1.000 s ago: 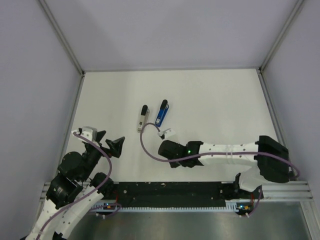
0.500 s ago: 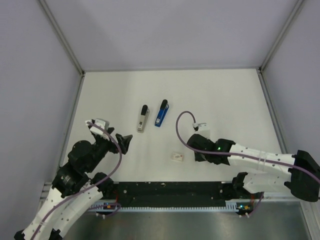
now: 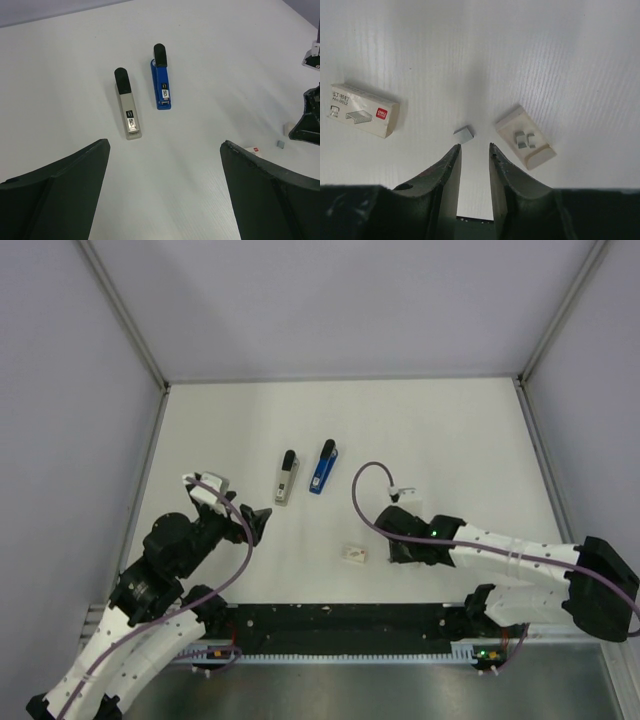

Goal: Unload the staples from the stapler

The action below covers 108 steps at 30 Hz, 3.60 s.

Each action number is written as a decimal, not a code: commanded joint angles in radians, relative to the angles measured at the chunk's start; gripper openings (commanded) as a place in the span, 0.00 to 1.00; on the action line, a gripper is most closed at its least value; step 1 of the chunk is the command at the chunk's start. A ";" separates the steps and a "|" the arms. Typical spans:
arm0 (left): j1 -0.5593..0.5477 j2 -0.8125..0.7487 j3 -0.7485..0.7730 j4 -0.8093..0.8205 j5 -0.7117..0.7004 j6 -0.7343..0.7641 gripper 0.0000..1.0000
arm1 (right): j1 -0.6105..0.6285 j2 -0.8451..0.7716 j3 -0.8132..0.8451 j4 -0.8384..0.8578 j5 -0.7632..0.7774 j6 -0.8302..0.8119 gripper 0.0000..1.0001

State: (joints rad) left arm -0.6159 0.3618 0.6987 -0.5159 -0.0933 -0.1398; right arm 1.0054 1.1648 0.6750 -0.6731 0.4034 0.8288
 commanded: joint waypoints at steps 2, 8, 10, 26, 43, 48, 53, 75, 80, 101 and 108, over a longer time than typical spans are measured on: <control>-0.002 -0.009 -0.001 0.057 0.007 0.014 0.98 | -0.007 0.045 0.021 0.110 -0.089 -0.048 0.33; -0.001 -0.024 -0.005 0.056 -0.003 0.013 0.98 | -0.007 0.098 0.044 0.142 -0.121 -0.131 0.39; -0.002 -0.026 -0.004 0.053 -0.011 0.012 0.98 | -0.007 0.116 0.043 0.141 -0.118 -0.142 0.39; -0.001 -0.001 -0.001 0.053 -0.026 0.014 0.98 | -0.008 0.194 0.017 0.181 -0.098 -0.171 0.39; -0.002 0.006 -0.001 0.057 -0.023 0.016 0.98 | -0.008 0.180 -0.011 0.158 -0.086 -0.142 0.30; 0.001 0.009 0.001 0.059 -0.023 0.016 0.98 | -0.008 0.179 -0.017 0.144 -0.081 -0.131 0.29; -0.001 0.008 0.001 0.059 -0.023 0.017 0.98 | -0.008 0.180 -0.020 0.139 -0.078 -0.123 0.25; 0.001 0.009 0.001 0.059 -0.022 0.020 0.98 | -0.054 -0.060 0.034 -0.082 -0.015 -0.128 0.19; -0.001 0.011 -0.002 0.060 -0.020 0.020 0.98 | -0.093 -0.073 0.000 -0.082 -0.020 -0.128 0.19; -0.001 0.019 -0.001 0.057 -0.029 0.022 0.98 | -0.131 -0.016 -0.069 0.027 -0.055 -0.135 0.20; -0.001 0.022 0.001 0.057 -0.031 0.023 0.98 | -0.152 -0.014 -0.080 0.040 -0.054 -0.142 0.20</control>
State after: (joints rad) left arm -0.6159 0.3717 0.6971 -0.5156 -0.1173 -0.1276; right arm 0.8730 1.1484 0.6022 -0.6708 0.3405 0.6910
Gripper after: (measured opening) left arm 0.983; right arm 0.197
